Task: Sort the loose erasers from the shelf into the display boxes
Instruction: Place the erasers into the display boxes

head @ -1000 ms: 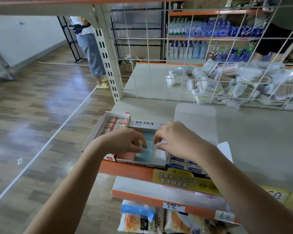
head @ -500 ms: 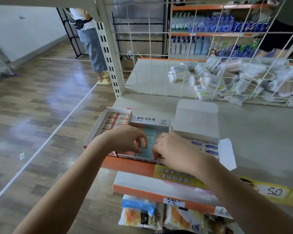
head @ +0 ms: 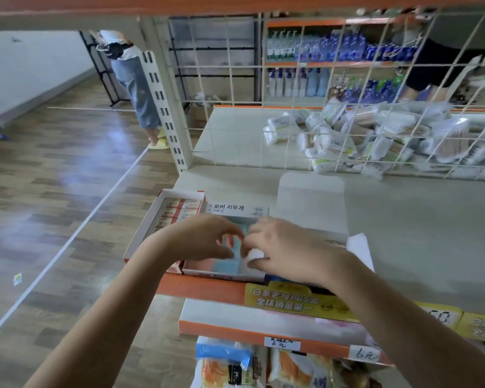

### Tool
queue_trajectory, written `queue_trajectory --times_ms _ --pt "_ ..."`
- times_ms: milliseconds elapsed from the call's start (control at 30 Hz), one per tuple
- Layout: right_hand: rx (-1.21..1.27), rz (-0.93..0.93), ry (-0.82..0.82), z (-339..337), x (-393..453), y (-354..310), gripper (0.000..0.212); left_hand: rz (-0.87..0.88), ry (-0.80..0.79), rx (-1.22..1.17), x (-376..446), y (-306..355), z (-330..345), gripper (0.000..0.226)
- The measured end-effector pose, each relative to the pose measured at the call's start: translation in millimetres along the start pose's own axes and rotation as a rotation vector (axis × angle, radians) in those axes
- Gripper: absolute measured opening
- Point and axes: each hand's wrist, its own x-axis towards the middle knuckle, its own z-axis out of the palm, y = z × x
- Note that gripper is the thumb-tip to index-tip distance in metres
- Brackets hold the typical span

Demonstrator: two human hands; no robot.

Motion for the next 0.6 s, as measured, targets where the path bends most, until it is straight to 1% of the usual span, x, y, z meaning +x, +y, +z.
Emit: queue_trajectory --times_ms 67,133,200,267,333,400,600 --pt "0.049 0.056 0.117 -21 -9 15 0.026 -0.008 0.116 0.04 10 8 -12 0.023" --pt "0.017 0.149 0.211 -41 -26 37 0.028 -0.006 0.239 0.119 32 23 -22 0.027" --pt "-0.07 0.288 0.211 -55 -47 65 0.034 0.046 0.345 0.225 63 52 -29 0.032" --pt "-0.141 0.452 0.163 -62 -75 95 0.041 0.118 0.397 0.332 95 95 -33 0.037" --pt "-0.174 0.59 0.135 -63 -111 124 0.044 0.202 0.399 0.406 122 144 -33 0.041" --pt "-0.204 0.717 0.112 -60 -155 150 0.046 0.29 0.366 0.421 149 195 -31 0.044" --pt "-0.144 1.039 0.094 -47 -304 211 0.054 0.531 0.234 0.448 215 345 0 0.053"
